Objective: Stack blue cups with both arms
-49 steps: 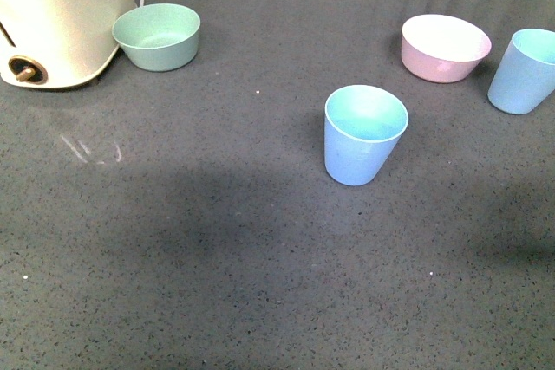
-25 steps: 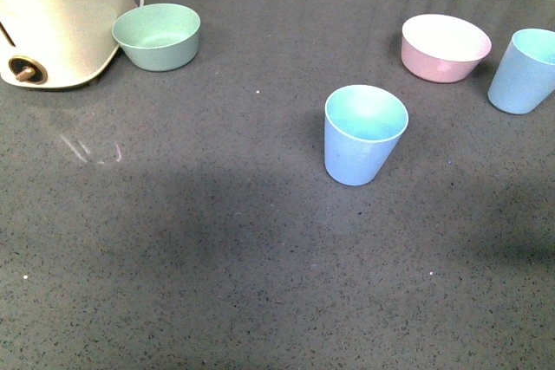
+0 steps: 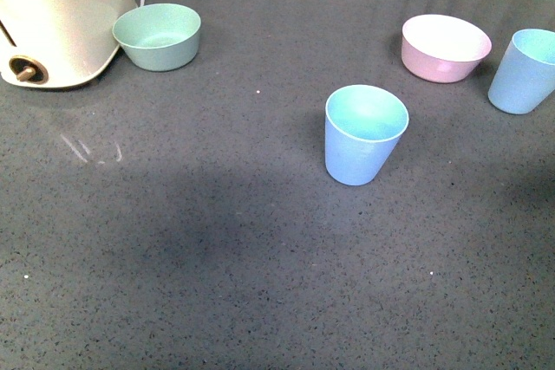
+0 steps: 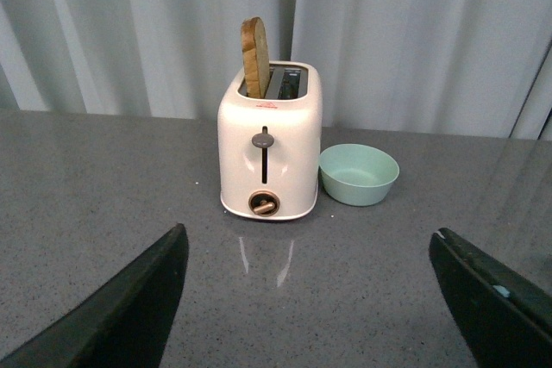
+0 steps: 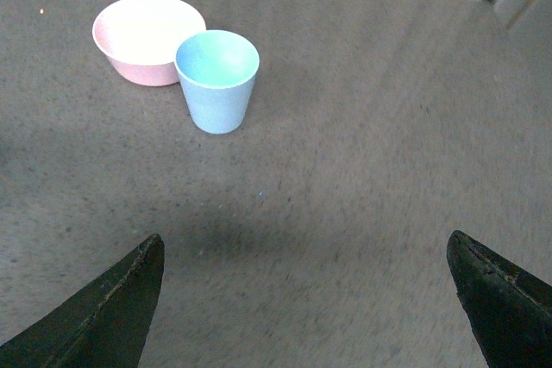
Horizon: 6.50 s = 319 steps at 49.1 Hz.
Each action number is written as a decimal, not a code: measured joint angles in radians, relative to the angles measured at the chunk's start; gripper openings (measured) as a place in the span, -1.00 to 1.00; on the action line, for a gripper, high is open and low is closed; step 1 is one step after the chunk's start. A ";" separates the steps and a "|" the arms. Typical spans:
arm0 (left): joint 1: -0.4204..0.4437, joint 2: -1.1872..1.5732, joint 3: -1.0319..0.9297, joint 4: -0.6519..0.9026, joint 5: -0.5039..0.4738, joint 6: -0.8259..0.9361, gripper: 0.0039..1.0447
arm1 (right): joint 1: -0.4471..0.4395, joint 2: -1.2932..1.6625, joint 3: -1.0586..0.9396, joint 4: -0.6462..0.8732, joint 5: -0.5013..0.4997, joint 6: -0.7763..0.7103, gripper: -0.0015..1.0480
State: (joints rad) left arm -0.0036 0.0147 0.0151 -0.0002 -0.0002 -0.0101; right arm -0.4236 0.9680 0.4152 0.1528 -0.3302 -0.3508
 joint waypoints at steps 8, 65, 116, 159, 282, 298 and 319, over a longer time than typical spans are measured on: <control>0.000 0.000 0.000 0.000 0.000 0.002 0.84 | 0.074 0.426 0.255 0.008 -0.029 -0.327 0.83; 0.000 0.000 0.000 0.000 0.000 0.002 0.83 | 0.325 1.061 0.800 -0.199 0.084 -0.633 -0.04; 0.000 0.000 0.000 0.000 0.000 0.002 0.83 | 0.604 0.620 0.700 -0.560 -0.253 -0.612 -0.97; 0.000 0.000 0.000 0.000 0.000 0.002 0.83 | 0.703 0.759 0.675 -0.479 -0.167 -0.546 -0.64; 0.000 0.000 0.000 0.000 0.000 0.002 0.83 | 0.422 -0.666 -0.393 0.150 0.330 0.340 -0.96; 0.000 0.000 0.000 0.000 0.000 0.002 0.83 | 0.422 -0.771 -0.392 0.044 0.330 0.340 -0.96; 0.000 0.000 0.000 0.000 0.000 0.002 0.83 | 0.422 -0.961 -0.392 -0.150 0.330 0.340 -0.96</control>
State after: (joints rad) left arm -0.0036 0.0147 0.0151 -0.0002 -0.0002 -0.0078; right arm -0.0017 0.0071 0.0235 0.0025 0.0002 -0.0105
